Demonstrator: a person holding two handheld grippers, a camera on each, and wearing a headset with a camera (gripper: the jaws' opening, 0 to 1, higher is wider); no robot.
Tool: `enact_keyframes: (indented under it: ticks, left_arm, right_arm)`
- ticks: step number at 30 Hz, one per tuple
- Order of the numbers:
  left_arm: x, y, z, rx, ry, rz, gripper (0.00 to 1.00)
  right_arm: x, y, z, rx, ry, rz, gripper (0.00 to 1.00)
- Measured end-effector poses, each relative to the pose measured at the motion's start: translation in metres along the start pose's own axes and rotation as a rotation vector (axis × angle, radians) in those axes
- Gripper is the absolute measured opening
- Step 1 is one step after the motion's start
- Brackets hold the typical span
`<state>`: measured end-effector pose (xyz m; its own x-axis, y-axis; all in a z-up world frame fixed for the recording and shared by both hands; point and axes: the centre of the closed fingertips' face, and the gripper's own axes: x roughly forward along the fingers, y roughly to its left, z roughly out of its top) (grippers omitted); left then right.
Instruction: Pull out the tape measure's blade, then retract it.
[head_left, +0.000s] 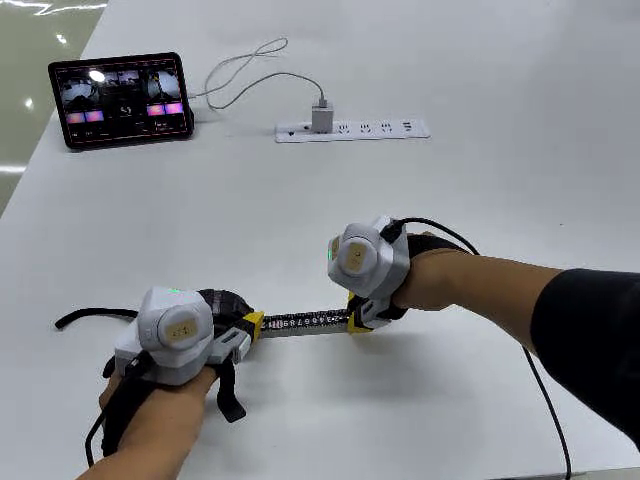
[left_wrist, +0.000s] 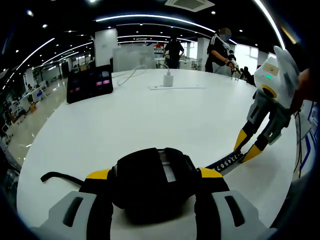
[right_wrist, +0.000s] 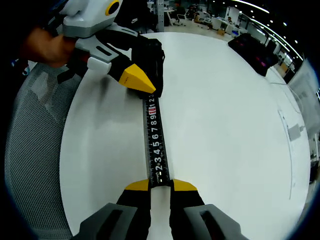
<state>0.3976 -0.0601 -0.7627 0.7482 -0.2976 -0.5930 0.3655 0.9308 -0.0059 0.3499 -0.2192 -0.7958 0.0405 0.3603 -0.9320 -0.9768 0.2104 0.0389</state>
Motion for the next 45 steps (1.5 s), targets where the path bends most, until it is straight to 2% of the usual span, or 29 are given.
enact_keyframes:
  ticks: [13,18,26,32,45]
  left_arm:
    - [0.0,0.0,0.0,-0.001,0.0,0.0,0.62]
    - [0.0,0.0,0.0,-0.003,0.001,-0.001,0.62]
    - [0.0,0.0,0.0,-0.005,0.0,-0.003,0.61]
    - [0.0,0.0,0.0,-0.005,0.0,-0.004,0.62]
    - [0.0,-0.001,0.0,-0.006,0.001,-0.005,0.62]
  right_arm:
    - [0.003,0.0,0.007,-0.008,-0.006,-0.008,0.09]
    - [0.004,0.001,0.007,-0.033,-0.006,-0.011,0.09]
    - [0.005,0.001,0.009,-0.02,0.001,-0.019,0.09]
    - [0.006,0.0,0.012,0.014,-0.016,-0.022,0.1]
    - [0.007,0.001,0.015,0.001,-0.016,-0.019,0.1]
